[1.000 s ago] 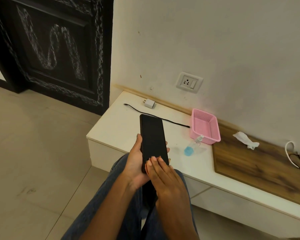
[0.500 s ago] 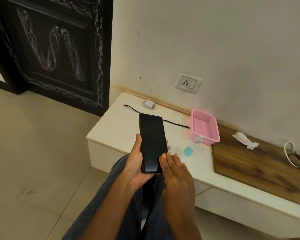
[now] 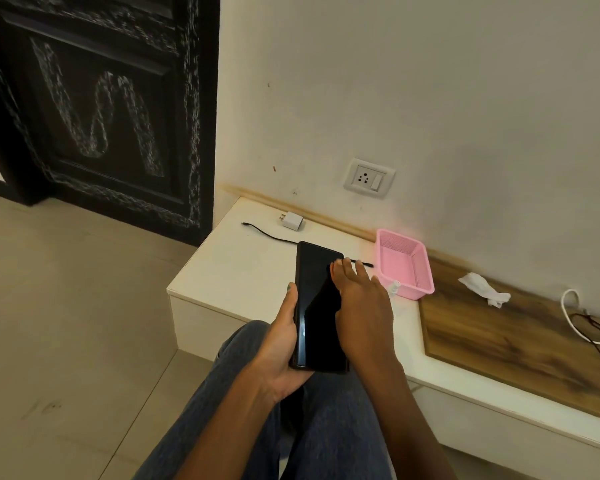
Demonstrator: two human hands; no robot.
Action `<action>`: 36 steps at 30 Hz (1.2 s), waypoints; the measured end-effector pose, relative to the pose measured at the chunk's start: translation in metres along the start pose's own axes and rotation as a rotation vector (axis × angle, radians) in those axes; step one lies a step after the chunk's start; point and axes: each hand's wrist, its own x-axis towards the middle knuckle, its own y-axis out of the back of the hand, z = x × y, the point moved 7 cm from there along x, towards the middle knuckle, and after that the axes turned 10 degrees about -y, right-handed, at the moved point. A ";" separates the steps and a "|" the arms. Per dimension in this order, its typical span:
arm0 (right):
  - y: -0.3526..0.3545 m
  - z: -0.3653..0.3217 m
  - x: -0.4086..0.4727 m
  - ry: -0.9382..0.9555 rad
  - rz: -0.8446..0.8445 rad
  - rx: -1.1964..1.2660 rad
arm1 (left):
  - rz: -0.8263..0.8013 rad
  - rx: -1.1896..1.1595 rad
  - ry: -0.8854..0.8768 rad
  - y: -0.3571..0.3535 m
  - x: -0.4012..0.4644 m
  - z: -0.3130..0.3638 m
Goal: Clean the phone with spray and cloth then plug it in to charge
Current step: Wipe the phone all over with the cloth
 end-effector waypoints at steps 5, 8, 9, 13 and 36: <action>0.006 0.001 0.015 -0.039 -0.039 0.066 | -0.024 0.027 0.028 -0.002 -0.001 -0.004; 0.005 0.000 0.014 -0.049 -0.061 0.128 | -0.056 0.031 0.041 -0.007 -0.003 -0.003; 0.005 -0.001 0.013 -0.044 -0.061 0.150 | -0.061 0.035 0.044 -0.007 -0.004 -0.002; 0.005 -0.012 0.007 0.018 -0.056 0.203 | -0.061 0.033 0.050 -0.006 -0.003 -0.004; -0.039 -0.014 -0.115 0.411 0.163 0.152 | 0.073 -0.093 0.007 0.020 0.007 0.008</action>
